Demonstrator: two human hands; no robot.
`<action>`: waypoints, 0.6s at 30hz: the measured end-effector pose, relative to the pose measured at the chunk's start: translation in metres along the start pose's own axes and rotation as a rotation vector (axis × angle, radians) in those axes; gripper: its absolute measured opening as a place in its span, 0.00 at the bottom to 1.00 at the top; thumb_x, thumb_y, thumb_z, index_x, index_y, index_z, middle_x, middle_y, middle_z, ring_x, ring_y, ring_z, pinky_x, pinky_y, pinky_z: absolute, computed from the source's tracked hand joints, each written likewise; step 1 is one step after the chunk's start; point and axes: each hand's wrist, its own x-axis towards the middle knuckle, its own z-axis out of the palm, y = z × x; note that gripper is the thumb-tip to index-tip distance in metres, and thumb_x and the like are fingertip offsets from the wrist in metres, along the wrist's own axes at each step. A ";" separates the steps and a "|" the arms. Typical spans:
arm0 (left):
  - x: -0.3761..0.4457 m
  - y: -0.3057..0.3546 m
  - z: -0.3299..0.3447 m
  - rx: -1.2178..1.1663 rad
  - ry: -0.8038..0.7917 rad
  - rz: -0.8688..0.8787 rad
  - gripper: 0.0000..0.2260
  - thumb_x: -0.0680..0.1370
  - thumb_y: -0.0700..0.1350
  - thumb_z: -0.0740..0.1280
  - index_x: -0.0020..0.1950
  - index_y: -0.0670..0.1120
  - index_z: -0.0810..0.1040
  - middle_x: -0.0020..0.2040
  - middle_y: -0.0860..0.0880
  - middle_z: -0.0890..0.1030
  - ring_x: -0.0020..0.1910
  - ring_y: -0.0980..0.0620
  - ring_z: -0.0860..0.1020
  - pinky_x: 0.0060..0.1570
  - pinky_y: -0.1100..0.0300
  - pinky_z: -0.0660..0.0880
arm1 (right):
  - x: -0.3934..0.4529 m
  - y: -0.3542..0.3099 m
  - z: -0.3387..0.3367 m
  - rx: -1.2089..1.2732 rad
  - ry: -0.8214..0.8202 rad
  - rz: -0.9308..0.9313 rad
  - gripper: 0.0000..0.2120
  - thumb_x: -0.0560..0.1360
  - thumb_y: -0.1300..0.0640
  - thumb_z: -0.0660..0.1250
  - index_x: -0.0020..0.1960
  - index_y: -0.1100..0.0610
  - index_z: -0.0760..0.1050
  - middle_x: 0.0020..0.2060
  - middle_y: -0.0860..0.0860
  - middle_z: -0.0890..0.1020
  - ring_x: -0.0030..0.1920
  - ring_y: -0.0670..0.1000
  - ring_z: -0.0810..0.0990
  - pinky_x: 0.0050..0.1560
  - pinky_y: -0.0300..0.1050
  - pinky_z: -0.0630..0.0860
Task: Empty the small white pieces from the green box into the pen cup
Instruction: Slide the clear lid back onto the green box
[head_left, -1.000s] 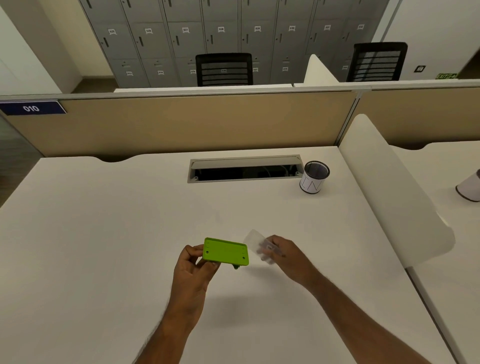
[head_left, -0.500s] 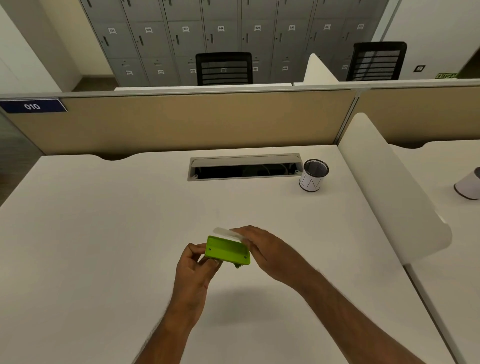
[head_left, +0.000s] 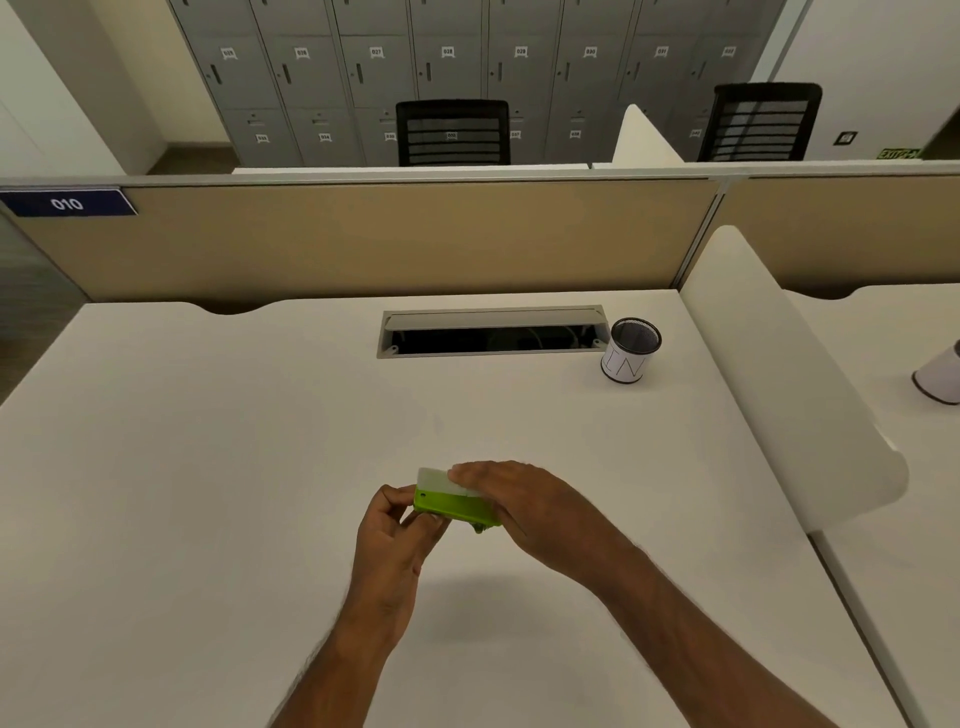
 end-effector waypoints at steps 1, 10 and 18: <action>0.000 0.001 0.001 0.003 0.011 -0.004 0.16 0.73 0.38 0.78 0.57 0.39 0.77 0.53 0.44 0.86 0.58 0.42 0.85 0.69 0.39 0.76 | 0.000 0.001 0.001 0.002 -0.002 -0.004 0.25 0.82 0.63 0.57 0.77 0.48 0.71 0.74 0.44 0.76 0.72 0.49 0.76 0.72 0.48 0.73; 0.007 0.004 0.003 0.023 0.029 -0.012 0.05 0.80 0.32 0.69 0.53 0.40 0.79 0.50 0.46 0.84 0.54 0.47 0.86 0.67 0.40 0.77 | -0.008 -0.003 -0.013 0.108 -0.059 0.005 0.28 0.79 0.54 0.60 0.79 0.40 0.65 0.77 0.31 0.67 0.75 0.34 0.66 0.71 0.32 0.67; 0.014 0.001 0.001 0.011 0.047 -0.021 0.05 0.80 0.32 0.68 0.53 0.40 0.79 0.51 0.44 0.84 0.56 0.44 0.85 0.67 0.40 0.77 | 0.000 0.010 0.008 -0.063 -0.008 -0.102 0.25 0.85 0.44 0.58 0.81 0.45 0.63 0.80 0.40 0.65 0.78 0.43 0.68 0.72 0.45 0.73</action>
